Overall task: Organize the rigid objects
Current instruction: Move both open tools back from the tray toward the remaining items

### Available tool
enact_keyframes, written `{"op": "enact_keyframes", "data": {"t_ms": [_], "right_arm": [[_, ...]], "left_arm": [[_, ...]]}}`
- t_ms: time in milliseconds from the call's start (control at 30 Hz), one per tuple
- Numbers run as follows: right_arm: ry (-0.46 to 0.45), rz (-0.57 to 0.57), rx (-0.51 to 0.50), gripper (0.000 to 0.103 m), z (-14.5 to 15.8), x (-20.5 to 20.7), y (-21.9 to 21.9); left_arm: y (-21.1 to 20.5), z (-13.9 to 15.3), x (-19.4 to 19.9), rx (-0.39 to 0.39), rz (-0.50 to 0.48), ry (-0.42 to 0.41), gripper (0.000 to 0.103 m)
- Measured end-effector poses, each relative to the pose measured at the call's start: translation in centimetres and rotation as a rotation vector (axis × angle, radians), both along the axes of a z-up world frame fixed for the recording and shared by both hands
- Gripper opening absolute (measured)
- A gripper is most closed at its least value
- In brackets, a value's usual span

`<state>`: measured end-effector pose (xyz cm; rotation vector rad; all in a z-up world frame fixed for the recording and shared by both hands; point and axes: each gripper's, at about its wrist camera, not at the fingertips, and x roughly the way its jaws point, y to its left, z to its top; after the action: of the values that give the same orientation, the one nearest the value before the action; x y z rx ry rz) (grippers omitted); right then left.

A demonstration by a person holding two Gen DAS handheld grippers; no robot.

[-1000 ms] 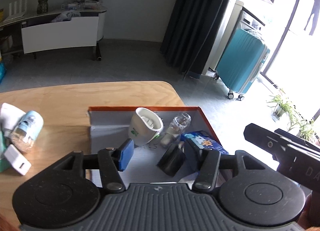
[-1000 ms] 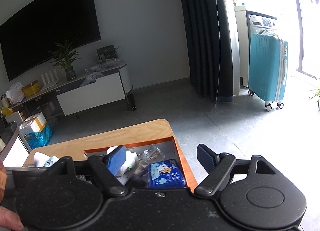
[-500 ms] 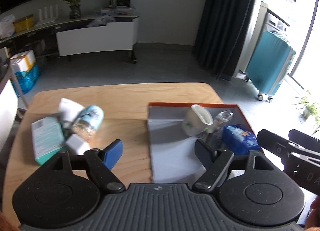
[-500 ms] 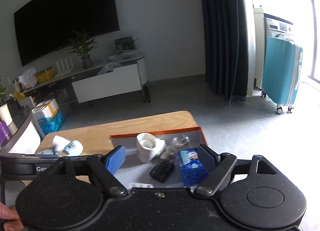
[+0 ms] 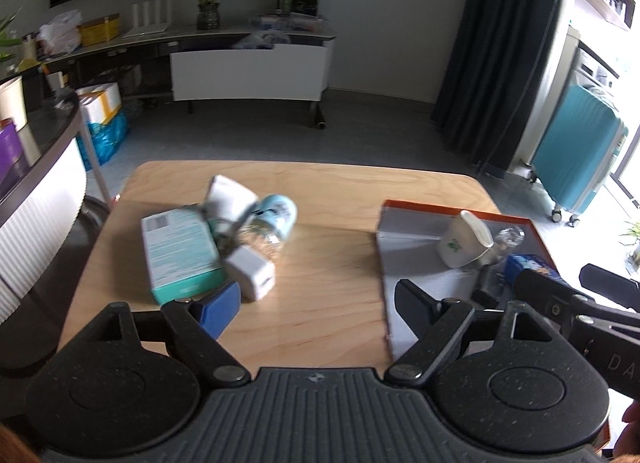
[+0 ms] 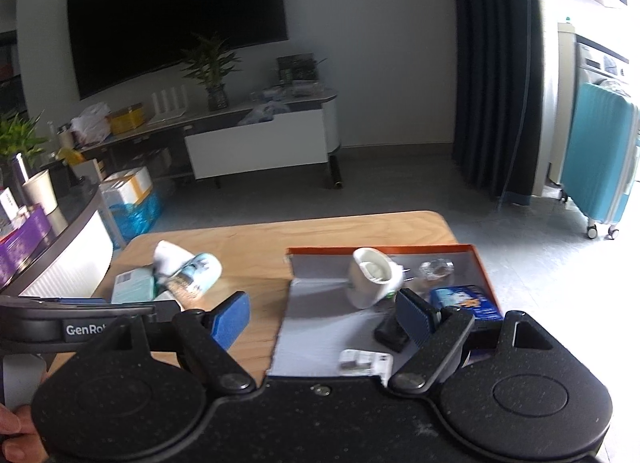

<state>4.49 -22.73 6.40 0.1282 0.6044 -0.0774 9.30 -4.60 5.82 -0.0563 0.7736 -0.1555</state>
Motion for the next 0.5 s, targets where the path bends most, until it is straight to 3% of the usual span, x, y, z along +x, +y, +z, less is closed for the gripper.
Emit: {"op": "enact_keyframes", "data": {"t_ms": [500], "right_arm": [[0.045, 0.138, -0.017, 0.095, -1.6, 1.9, 6.3]], "left_arm": [[6.0, -1.5, -0.6, -0.029, 0.125, 0.019, 0.087]]}}
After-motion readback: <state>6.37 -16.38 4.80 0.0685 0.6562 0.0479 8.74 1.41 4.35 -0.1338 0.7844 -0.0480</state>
